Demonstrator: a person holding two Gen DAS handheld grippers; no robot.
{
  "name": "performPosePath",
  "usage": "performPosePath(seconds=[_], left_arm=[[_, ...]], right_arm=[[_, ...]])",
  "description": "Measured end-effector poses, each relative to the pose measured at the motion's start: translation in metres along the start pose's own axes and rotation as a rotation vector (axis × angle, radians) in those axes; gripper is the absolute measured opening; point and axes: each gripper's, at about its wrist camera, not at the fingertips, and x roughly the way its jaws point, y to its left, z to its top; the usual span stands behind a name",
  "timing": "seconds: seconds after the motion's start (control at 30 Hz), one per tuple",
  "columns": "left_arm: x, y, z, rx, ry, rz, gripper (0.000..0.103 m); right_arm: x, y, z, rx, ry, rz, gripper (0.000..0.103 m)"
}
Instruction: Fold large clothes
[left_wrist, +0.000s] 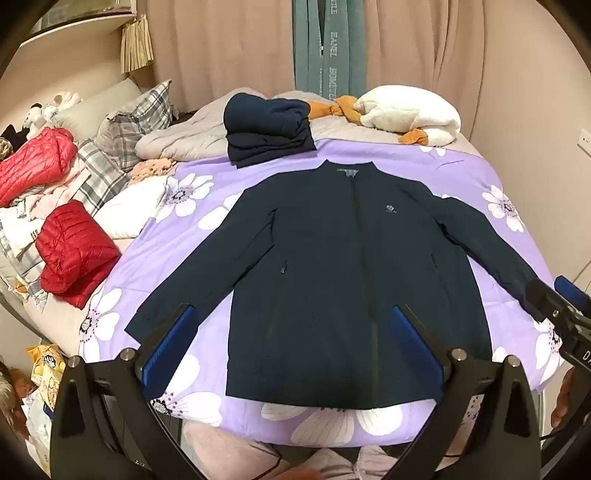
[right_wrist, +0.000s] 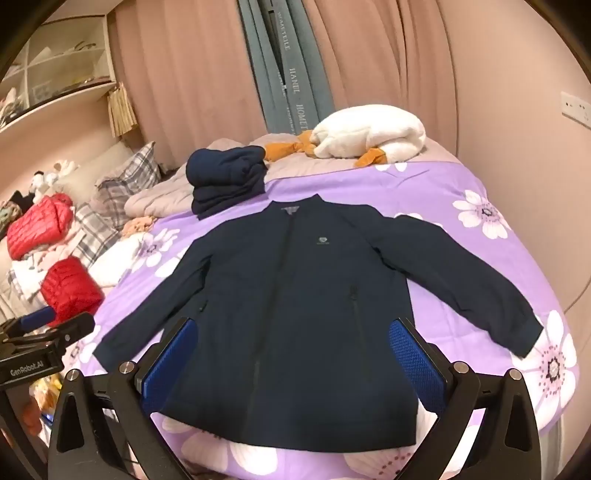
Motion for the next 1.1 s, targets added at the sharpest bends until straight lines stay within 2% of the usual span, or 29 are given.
performPosePath(seconds=[0.1,0.2,0.3,0.63,1.1], left_arm=[[0.003,0.001,0.002,-0.010,0.005,0.039,0.103],[-0.006,0.010,-0.011,-0.022,-0.029,0.039,0.103],[-0.004,0.014,-0.006,-0.024,-0.010,0.040,0.103],[-0.003,0.015,-0.004,-0.012,-0.009,0.072,0.103],[-0.001,0.022,-0.007,-0.014,-0.009,0.076,0.103]], right_arm=[[-0.001,0.000,0.002,0.000,-0.008,0.003,0.103],[0.000,0.004,0.002,0.000,-0.012,0.001,0.103],[-0.001,0.010,0.001,-0.010,-0.011,-0.004,0.103],[0.000,0.012,0.004,-0.024,-0.006,0.004,0.103],[0.002,0.017,0.000,-0.019,0.011,0.004,0.103]])
